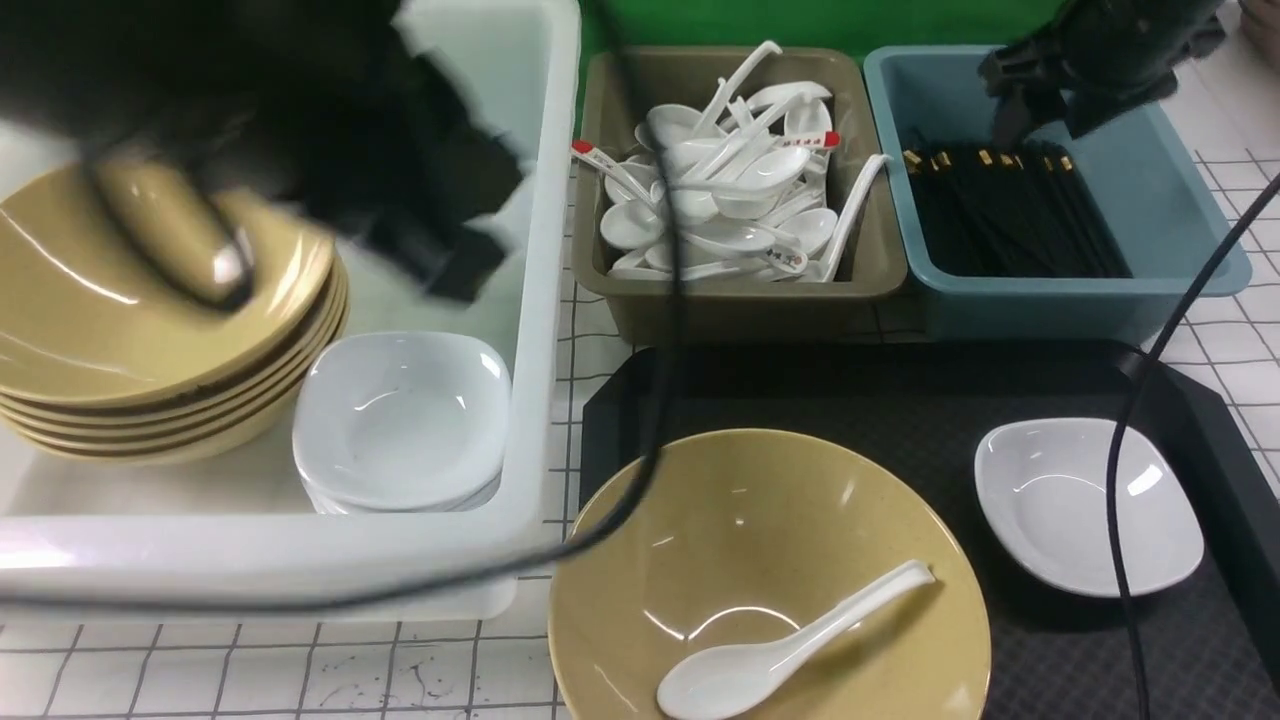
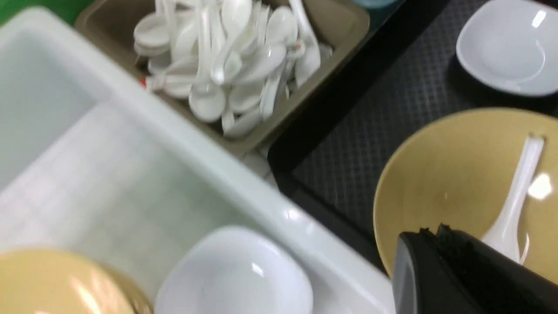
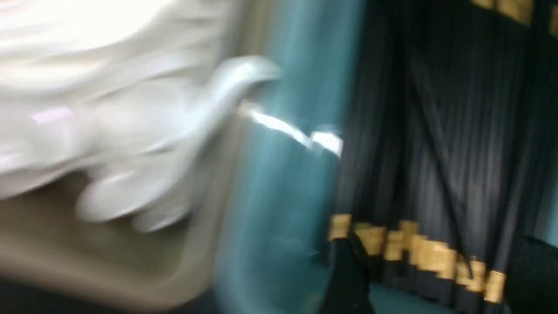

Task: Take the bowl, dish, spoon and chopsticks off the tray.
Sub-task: Use the right arm to grab the soup spoon in the middle

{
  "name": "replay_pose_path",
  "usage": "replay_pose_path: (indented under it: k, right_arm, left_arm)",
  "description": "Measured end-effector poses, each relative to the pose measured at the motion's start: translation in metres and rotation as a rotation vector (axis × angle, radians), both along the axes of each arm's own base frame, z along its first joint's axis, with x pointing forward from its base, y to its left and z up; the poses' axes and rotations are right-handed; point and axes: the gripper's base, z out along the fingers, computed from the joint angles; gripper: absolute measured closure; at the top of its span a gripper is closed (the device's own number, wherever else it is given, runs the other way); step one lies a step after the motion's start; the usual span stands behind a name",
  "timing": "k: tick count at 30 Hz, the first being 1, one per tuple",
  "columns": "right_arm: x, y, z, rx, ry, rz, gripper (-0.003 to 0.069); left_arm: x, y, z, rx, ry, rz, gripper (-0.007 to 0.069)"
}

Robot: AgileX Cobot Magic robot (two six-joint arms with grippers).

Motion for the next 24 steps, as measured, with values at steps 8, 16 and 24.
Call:
replay_pose_path:
  k: [8, 16, 24]
  right_arm:
    - [-0.096, 0.094, 0.027, -0.054, -0.012, 0.477, 0.0159]
    - [-0.182, 0.145, -0.033, -0.22, 0.146, 1.013, 0.0159]
    - [-0.19, 0.158, -0.096, -0.306, 0.307, 1.208, 0.0159]
  left_arm:
    - [-0.05, 0.036, -0.051, 0.011, 0.075, 0.025, 0.0629]
    - [-0.063, 0.044, -0.09, 0.02, 0.101, 0.025, 0.0629]
    - [-0.058, 0.039, -0.087, -0.047, 0.031, 0.023, 0.0629]
